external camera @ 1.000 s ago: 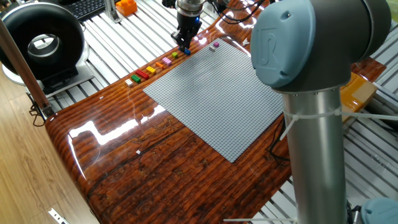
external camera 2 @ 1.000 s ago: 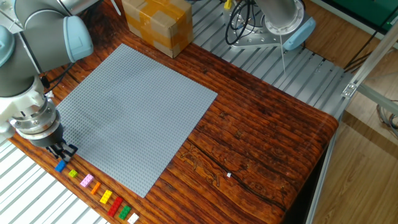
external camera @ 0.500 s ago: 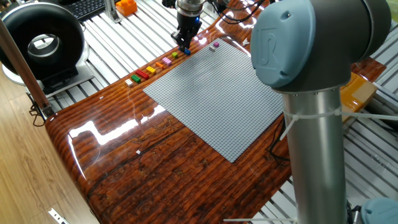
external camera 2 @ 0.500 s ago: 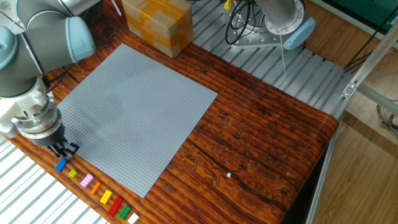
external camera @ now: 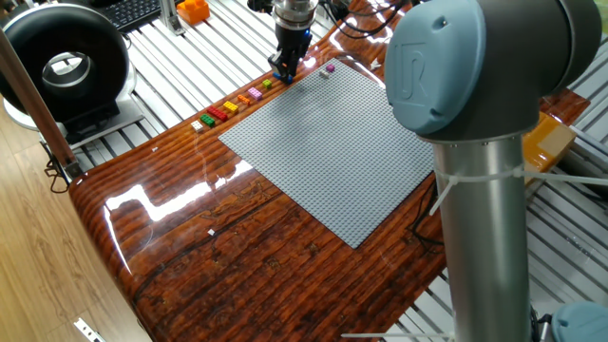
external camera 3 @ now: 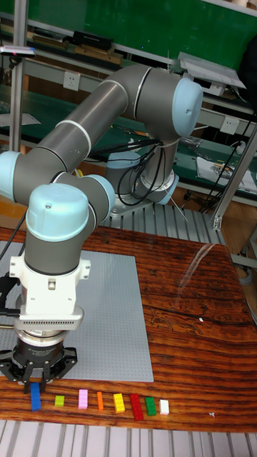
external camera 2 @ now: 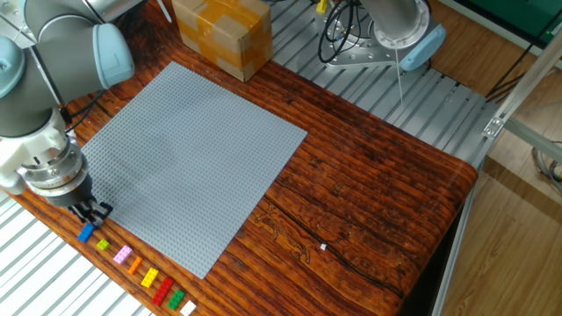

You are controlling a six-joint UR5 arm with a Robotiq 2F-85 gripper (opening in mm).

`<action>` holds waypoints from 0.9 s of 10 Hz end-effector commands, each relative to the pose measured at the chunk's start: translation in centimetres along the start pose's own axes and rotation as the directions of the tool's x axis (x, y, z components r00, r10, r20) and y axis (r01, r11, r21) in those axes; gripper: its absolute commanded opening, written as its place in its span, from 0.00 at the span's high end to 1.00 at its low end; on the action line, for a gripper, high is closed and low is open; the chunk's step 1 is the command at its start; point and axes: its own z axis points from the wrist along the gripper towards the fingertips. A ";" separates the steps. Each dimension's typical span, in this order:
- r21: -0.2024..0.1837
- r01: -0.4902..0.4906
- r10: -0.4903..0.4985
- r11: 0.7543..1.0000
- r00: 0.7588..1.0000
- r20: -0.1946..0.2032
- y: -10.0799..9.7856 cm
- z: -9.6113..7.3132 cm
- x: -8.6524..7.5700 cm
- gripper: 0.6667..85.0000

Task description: Build with small Lego blocks

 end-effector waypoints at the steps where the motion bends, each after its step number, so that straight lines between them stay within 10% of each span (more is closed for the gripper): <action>1: -0.010 -0.014 0.014 1.000 1.000 0.009 0.1 0.0 -0.2 0.64; 9: 0.001 -0.023 0.023 1.000 1.000 0.011 -0.2 0.1 -0.9 0.66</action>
